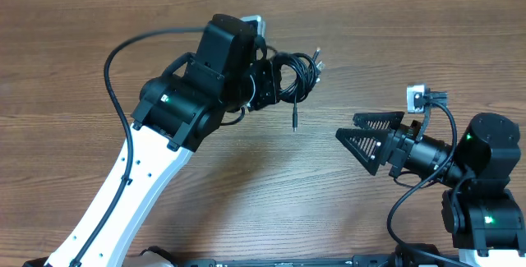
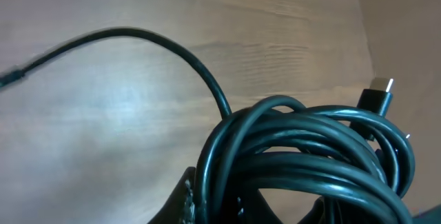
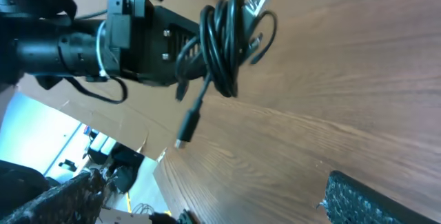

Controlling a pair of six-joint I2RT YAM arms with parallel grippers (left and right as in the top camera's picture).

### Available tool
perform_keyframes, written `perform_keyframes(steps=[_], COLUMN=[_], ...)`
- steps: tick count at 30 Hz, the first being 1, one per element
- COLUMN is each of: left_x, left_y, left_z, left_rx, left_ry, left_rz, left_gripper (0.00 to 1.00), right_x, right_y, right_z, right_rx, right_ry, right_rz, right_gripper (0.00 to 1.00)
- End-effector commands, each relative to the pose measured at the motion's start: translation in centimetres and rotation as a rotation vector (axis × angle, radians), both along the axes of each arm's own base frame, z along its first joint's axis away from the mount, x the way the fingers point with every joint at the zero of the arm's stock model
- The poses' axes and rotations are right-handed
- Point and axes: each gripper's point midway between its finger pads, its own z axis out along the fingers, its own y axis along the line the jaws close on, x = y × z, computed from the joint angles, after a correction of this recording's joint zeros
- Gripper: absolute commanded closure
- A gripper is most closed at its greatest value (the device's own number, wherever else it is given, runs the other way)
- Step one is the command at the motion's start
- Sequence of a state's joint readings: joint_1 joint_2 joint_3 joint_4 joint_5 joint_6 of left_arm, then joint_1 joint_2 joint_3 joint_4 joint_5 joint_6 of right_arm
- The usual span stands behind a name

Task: Untangle cables
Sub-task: 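Move the lifted coil rightward while the right gripper reaches toward it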

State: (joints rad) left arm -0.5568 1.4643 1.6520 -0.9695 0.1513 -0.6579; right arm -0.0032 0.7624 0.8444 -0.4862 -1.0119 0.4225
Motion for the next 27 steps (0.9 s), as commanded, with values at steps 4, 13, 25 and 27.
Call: perform_keyframes(steps=[4, 13, 25, 27], left_x=[-2.5, -4.2, -4.8, -4.8], left_y=[-0.1, -2.5, -3.2, -3.5], left_z=[0.5, 0.8, 0.9, 1.0], left_rx=[-0.202, -0.203, -0.149, -0.153], left_ry=[0.257, 0.252, 0.191, 0.187], left_rz=[0.293, 0.206, 0.09, 0.084], left_gripper=[0.96, 0.96, 0.96, 0.96], right_x=[0.5, 0.8, 1.5, 1.4], right_y=[-0.7, -1.2, -2.2, -2.1], right_z=[-0.6, -1.6, -2.8, -2.7], right_rx=[-0.049, -0.092, -0.132, -0.131], right_ry=[0.015, 0.022, 0.062, 0.061], right_rz=[-0.061, -0.096, -0.174, -0.17], right_gripper=[0.0, 0.0, 0.0, 0.0])
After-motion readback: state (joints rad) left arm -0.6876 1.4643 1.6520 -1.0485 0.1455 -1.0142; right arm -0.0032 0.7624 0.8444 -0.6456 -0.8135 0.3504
